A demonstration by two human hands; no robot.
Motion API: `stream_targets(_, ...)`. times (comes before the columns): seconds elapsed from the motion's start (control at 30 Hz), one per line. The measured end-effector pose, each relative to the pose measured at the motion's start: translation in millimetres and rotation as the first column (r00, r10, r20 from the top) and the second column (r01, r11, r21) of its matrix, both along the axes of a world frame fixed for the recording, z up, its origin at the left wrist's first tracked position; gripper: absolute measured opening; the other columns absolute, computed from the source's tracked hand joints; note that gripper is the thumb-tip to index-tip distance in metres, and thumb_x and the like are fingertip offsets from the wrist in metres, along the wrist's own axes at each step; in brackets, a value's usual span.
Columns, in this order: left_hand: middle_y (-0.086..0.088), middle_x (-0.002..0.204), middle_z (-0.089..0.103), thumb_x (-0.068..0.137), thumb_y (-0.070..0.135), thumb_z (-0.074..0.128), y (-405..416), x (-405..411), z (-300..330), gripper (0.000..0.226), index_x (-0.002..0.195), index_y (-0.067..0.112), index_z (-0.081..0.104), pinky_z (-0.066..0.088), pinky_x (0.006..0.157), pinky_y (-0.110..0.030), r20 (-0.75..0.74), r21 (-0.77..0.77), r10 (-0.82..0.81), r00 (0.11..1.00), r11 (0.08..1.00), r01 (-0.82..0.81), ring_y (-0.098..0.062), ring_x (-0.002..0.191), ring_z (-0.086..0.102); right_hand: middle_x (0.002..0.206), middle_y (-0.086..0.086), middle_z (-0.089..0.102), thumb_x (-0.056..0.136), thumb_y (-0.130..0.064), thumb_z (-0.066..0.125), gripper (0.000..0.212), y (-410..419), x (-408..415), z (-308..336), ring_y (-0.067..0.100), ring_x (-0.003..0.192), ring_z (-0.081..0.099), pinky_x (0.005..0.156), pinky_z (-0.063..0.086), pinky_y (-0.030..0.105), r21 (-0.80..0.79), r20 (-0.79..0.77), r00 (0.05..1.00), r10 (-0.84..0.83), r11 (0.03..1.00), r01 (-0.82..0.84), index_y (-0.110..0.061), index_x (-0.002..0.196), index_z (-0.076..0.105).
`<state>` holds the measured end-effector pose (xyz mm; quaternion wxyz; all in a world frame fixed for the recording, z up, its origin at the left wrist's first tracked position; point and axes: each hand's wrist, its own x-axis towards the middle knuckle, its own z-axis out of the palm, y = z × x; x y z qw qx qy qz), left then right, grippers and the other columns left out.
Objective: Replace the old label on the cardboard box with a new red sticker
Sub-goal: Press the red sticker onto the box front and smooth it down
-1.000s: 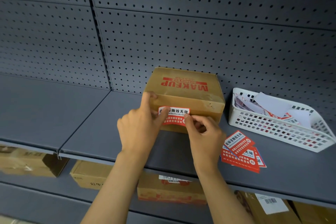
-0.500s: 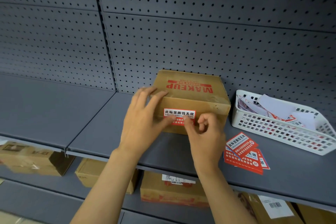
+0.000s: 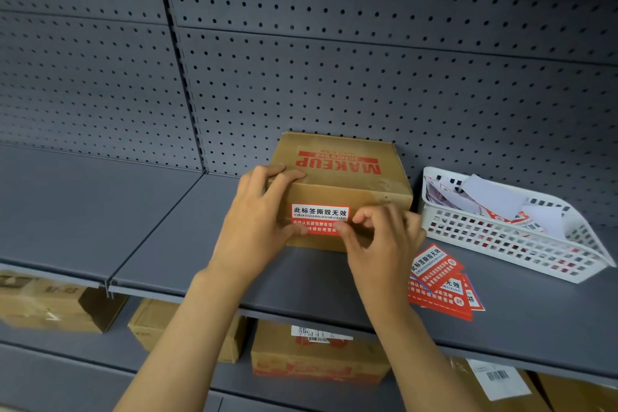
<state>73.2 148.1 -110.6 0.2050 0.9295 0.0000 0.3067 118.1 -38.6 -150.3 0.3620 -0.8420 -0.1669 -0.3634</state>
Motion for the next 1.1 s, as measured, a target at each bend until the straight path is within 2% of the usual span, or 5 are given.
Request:
stream_targets(0.13,0.002,0.129,0.047,0.058,0.051,0.089,-4.9,3.3,1.4,0.086,0.131,0.028,0.052,0.053,0.076,-0.031,0.023,0.015,0.041,0.999,0.999,-0.042,-0.021,0.119,0.044,0.097,-0.001,0.064,0.069,-0.059,0.08,0.044,9.9,-1.7,0.4,0.022,0.1,0.042,0.083,0.039,0.04,-0.085,-0.034,0.996,-0.087,0.993,0.084,-0.025,0.088,0.059)
stream_targets(0.2,0.003,0.126,0.048,0.06,0.048,0.088,-4.8,2.8,2.2,0.081,0.131,0.029,0.053,0.053,0.073,-0.031,0.028,0.018,0.05,0.998,0.999,-0.05,-0.019,0.118,0.043,0.096,-0.001,0.063,0.07,-0.057,0.081,0.043,7.8,-1.4,1.5,0.021,0.098,0.041,0.081,0.041,0.042,-0.114,-0.019,0.995,-0.097,0.989,0.094,-0.025,0.088,0.059)
stream_targets(0.43,0.002,0.134,0.047,0.066,0.029,0.088,10.4,-3.7,8.3,0.082,0.138,0.031,0.047,0.058,0.082,-0.043,-0.048,0.12,-0.016,0.999,0.993,0.022,-0.02,0.125,0.041,0.093,-0.002,0.063,0.075,-0.039,0.084,0.032,-10.2,3.0,6.2,0.021,0.092,0.045,0.077,0.052,0.046,-0.197,0.03,0.999,0.012,0.98,-0.006,-0.023,0.089,0.059)
stream_targets(0.67,0.001,0.126,0.046,0.052,0.053,0.09,-6.6,1.6,4.0,0.092,0.131,0.026,0.051,0.054,0.075,-0.032,-0.004,0.09,0.064,0.998,0.994,-0.064,-0.021,0.12,0.042,0.097,0.003,0.062,0.064,-0.058,0.084,0.051,7.8,-3.3,7.6,0.022,0.093,0.049,0.079,0.048,0.039,-0.276,0.056,0.995,-0.082,0.957,0.094,-0.023,0.092,0.06)
stream_targets(1.1,0.0,0.132,0.045,0.056,0.027,0.093,5.3,0.8,4.3,0.091,0.135,0.029,0.047,0.057,0.081,-0.038,-0.035,0.13,0.026,0.999,0.991,-0.022,-0.022,0.124,0.039,0.089,0.001,0.059,0.069,-0.031,0.09,0.034,-16.8,9.6,6.4,0.018,0.084,0.043,0.068,0.048,0.035,-0.382,0.143,0.989,0.044,0.924,0.014,-0.02,0.082,0.06)
